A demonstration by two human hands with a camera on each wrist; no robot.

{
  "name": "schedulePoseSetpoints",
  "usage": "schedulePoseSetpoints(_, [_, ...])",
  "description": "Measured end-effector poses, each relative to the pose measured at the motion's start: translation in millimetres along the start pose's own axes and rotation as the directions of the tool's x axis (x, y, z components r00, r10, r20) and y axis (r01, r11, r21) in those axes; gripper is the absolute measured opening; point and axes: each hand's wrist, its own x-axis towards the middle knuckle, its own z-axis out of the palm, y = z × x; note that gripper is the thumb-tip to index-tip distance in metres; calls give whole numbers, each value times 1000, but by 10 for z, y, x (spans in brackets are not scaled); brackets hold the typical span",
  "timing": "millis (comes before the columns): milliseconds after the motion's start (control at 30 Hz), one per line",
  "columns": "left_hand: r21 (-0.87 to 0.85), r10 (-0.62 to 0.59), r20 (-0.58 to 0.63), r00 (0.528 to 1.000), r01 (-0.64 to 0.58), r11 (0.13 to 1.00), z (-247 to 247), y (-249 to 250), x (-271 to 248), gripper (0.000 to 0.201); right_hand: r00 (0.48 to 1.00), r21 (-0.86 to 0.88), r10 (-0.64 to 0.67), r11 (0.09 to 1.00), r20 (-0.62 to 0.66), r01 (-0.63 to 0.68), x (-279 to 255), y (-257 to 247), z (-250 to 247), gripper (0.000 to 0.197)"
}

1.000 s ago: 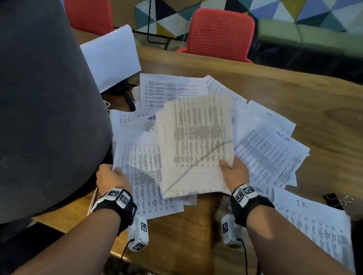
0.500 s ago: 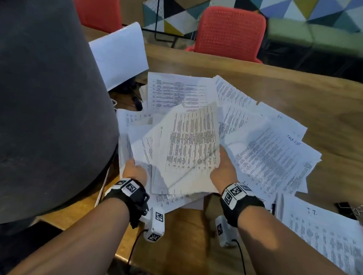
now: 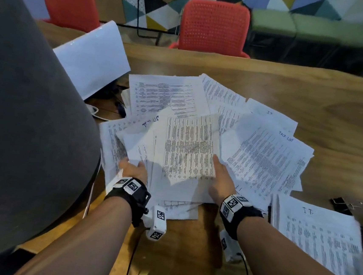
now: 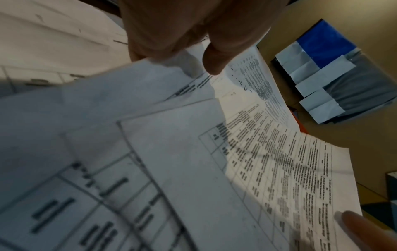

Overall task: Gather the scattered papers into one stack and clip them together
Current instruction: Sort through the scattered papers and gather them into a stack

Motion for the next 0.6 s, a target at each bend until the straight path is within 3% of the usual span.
schedulePoseSetpoints(200, [95, 85, 122, 989, -97, 991, -49, -2, 9, 62, 995, 80, 4, 997, 104, -13, 37, -68, 103, 81])
schedulePoseSetpoints(267, [123, 150, 76, 986, -158, 980, -88, -26, 19, 45, 994, 67, -43, 997, 98, 37, 69, -109, 132, 84])
schedulePoseSetpoints(367, [36, 253, -10, 967, -253, 967, -231, -37, 46, 31, 997, 149, -68, 987, 32, 62, 146, -192, 99, 89])
schedulePoseSetpoints(600, [-245, 418, 1, 908, -405, 881, -607, 247, -41, 44, 999, 386, -45, 921, -3, 42, 165, -523, -159, 84])
